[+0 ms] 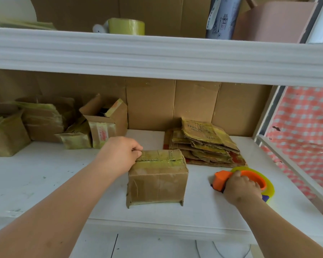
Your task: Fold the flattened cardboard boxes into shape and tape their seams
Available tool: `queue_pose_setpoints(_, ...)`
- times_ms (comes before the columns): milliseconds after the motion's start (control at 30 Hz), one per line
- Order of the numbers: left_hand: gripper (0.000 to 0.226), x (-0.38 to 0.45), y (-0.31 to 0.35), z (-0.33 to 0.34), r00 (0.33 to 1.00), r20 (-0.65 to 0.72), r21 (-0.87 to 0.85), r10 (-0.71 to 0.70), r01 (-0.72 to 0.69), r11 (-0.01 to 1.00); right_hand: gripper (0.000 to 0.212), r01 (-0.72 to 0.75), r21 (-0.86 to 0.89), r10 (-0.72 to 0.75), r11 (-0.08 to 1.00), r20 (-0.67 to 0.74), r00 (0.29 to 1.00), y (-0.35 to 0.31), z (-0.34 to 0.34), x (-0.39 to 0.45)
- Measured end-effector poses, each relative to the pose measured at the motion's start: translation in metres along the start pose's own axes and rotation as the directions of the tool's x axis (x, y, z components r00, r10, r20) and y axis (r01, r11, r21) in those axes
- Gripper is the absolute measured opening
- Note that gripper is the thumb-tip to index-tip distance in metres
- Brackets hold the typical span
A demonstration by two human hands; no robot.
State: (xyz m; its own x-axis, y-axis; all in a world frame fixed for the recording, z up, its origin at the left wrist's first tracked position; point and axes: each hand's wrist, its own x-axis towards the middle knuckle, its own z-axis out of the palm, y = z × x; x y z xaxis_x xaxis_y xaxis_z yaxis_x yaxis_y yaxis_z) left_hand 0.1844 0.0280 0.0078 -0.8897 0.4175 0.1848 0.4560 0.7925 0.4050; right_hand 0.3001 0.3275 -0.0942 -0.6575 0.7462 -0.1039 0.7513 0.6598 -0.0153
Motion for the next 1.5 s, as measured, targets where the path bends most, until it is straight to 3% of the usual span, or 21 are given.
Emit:
queue_pose_setpoints(100,0.022,0.001,-0.002,0.004,0.999,-0.039,-0.125,-0.035,0.030,0.992,0.051,0.061,-0.089,-0.061,0.994,0.011,0.998,0.001,-0.007,0.000)
queue_pose_setpoints(167,0.021,0.000,-0.001,0.005,0.996,-0.086,-0.148,-0.032,0.019,0.989,0.043,0.114,-0.047,-0.113,0.992,0.014,0.993,-0.003,-0.010,0.000)
queue_pose_setpoints(300,0.025,-0.001,0.001,0.006,0.990,-0.138,-0.136,-0.023,0.004,0.991,0.033,0.186,0.184,-0.175,0.965,-0.076,0.982,-0.012,-0.020,-0.003)
queue_pose_setpoints(400,0.030,0.000,-0.001,0.001,0.981,-0.189,-0.144,-0.034,0.007,0.990,0.034,0.250,0.383,-0.206,0.889,-0.151,0.967,-0.016,-0.039,-0.008)
queue_pose_setpoints(500,0.034,-0.001,-0.005,-0.004,0.975,-0.208,-0.220,-0.078,0.031,0.975,0.031,0.332,0.476,-0.239,0.814,-0.247,0.939,-0.018,-0.060,-0.016)
queue_pose_setpoints(767,0.042,-0.005,-0.029,0.000,0.970,0.021,-0.400,-0.242,0.230,0.887,0.045,0.474,0.659,-0.317,0.584,-0.352,0.881,-0.027,-0.093,-0.041)
queue_pose_setpoints(900,0.012,-0.009,-0.031,-0.009,0.946,-0.154,-0.387,-0.285,0.208,0.898,0.046,0.558,0.645,-0.397,0.522,-0.395,0.829,-0.030,-0.104,-0.055)
queue_pose_setpoints(967,0.020,-0.010,-0.034,-0.014,0.941,-0.173,-0.334,-0.290,0.221,0.916,0.053,0.604,0.623,-0.423,0.497,-0.433,0.796,-0.032,-0.107,-0.060)
queue_pose_setpoints(1067,0.059,-0.011,-0.034,-0.020,0.960,-0.095,-0.275,-0.264,0.230,0.934,0.068,0.642,0.597,-0.432,0.481,-0.475,0.767,-0.035,-0.108,-0.065)
queue_pose_setpoints(1133,0.060,-0.013,-0.030,-0.025,0.962,-0.107,-0.274,-0.251,0.214,0.938,0.073,0.668,0.577,-0.445,0.471,-0.498,0.744,-0.037,-0.109,-0.069)
queue_pose_setpoints(1200,0.032,-0.014,-0.024,-0.029,0.961,-0.178,-0.328,-0.210,0.143,0.934,0.075,0.701,0.550,-0.470,0.454,-0.521,0.712,-0.039,-0.111,-0.073)
queue_pose_setpoints(1267,0.020,-0.016,-0.014,-0.033,0.968,-0.196,-0.371,-0.159,0.078,0.925,0.076,0.747,0.496,-0.505,0.444,-0.550,0.665,-0.042,-0.114,-0.076)
queue_pose_setpoints(1500,0.038,-0.021,0.023,-0.052,0.992,-0.063,-0.624,0.106,-0.122,0.772,0.075,0.854,0.277,-0.638,0.440,-0.573,0.514,-0.055,-0.127,-0.092)
